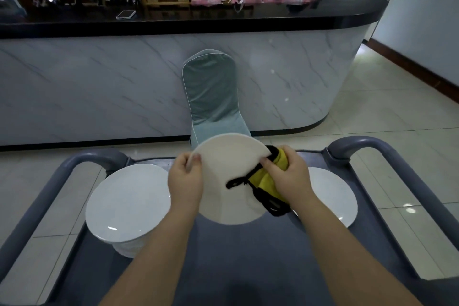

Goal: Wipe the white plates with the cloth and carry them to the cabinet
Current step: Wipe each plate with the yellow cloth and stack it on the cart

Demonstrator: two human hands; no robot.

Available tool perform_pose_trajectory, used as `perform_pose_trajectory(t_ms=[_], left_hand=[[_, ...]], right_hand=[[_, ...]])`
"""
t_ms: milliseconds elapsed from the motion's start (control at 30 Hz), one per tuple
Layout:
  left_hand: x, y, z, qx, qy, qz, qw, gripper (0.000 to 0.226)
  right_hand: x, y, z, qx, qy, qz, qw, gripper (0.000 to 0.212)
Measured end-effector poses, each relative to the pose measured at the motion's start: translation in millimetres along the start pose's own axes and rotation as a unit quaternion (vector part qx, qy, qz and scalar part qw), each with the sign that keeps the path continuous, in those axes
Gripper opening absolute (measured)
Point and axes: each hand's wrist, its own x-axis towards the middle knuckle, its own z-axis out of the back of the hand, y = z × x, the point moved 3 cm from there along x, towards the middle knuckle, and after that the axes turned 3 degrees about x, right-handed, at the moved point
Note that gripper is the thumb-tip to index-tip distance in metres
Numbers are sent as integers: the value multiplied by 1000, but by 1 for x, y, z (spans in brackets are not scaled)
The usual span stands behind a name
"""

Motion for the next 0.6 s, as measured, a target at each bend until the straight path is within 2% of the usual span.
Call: perform_pose_trajectory(t_ms=[33,67,133,167,233,300,333,367,433,500,533,567,600], left_hand=[[-4,0,-1,58,18,-57,997,14],[-6,-8,-1,118,31,-150,981,12],[-10,-36,-9,225,49,-362,903,12],[-13,-50,-12,249,54,-420,871,12],[-11,-77,-13,253,48,-454,853,16],[-2,-92,-5,225,12,-450,864,14],[4,-93,2,198,-5,-425,883,8],[9,-91,8,160,-20,-380,911,11],[17,-69,16,30,-44,-231,972,21],[11,-31,18,-83,-66,-63,992,19],[6,-14,16,-95,-55,-10,994,15],[2,-1,13,-67,-38,0,997,11],[-2,4,10,-5,-20,-33,999,6]], right_hand=[[-1,-1,-1,-32,11,32,999,15],[0,4,-2,-70,26,77,994,15],[3,25,-8,-152,53,184,970,17],[6,38,-11,-179,54,229,955,19],[13,65,-10,-176,44,278,944,22],[21,83,-3,-136,52,286,947,17],[24,86,0,-115,63,275,952,16],[25,84,2,-93,70,251,961,18],[22,63,2,-32,53,160,985,19],[12,32,-2,22,31,43,998,18],[6,19,-4,30,28,9,999,16],[1,9,-5,22,29,5,999,15],[-2,4,-6,4,34,19,999,15]])
